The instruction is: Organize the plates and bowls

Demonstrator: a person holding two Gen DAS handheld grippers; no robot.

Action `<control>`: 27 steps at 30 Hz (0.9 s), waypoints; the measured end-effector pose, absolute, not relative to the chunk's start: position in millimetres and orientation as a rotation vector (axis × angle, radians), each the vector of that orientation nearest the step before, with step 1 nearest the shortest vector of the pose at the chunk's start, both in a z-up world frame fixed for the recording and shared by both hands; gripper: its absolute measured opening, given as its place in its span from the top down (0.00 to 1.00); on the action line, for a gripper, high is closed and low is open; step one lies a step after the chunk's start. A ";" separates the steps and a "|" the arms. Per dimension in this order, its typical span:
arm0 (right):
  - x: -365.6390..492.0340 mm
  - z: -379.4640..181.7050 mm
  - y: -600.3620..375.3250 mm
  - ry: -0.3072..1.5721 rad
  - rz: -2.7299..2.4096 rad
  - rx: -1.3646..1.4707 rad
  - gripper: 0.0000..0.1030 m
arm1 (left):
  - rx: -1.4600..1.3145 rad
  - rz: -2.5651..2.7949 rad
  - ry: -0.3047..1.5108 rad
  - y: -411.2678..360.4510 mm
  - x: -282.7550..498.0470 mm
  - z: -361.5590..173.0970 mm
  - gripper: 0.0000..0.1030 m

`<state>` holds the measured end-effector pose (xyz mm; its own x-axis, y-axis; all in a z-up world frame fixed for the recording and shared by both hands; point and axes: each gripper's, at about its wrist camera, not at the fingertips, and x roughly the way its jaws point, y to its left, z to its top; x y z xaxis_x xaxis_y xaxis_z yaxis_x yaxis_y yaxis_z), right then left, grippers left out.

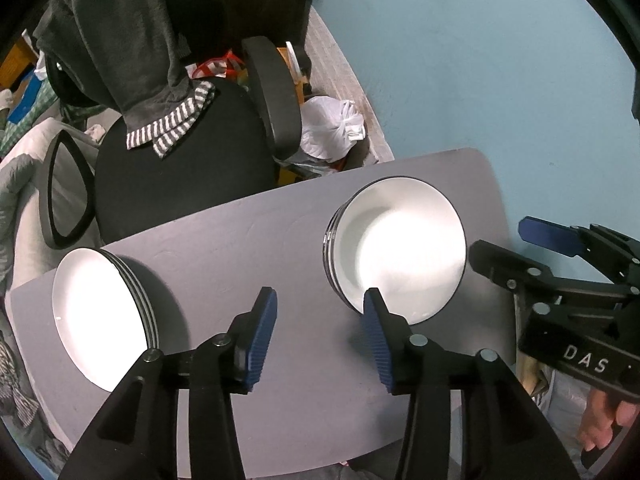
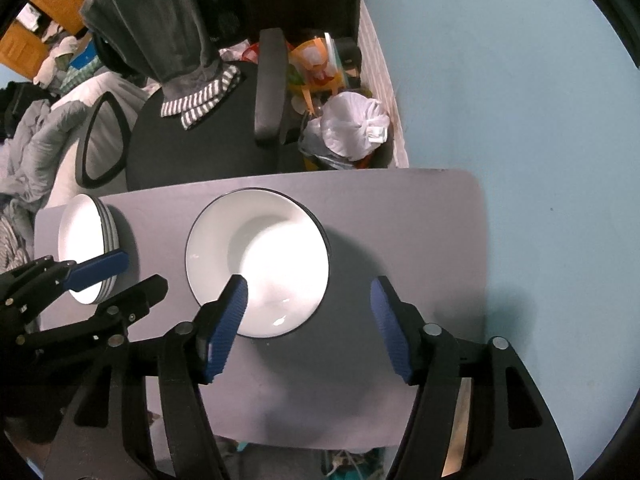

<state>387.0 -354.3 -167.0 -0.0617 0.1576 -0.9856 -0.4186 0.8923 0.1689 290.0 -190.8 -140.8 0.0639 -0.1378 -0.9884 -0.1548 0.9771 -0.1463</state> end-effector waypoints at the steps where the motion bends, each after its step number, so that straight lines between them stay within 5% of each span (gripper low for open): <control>1: 386.7 -168.0 -355.5 1.568 0.475 -0.213 0.38 | -0.242 0.016 1.514 -188.4 291.0 -142.8 0.54; 27: 403.4 -233.5 -383.2 1.640 0.523 -0.118 0.38 | -0.407 0.045 1.586 -175.9 291.6 -199.1 0.46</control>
<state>403.4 -383.2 -233.5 -0.1485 0.2249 -0.9630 -0.3744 0.8885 0.2653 291.6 -175.9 -199.1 -0.0011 -0.2294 -0.9733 -0.2844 0.9332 -0.2196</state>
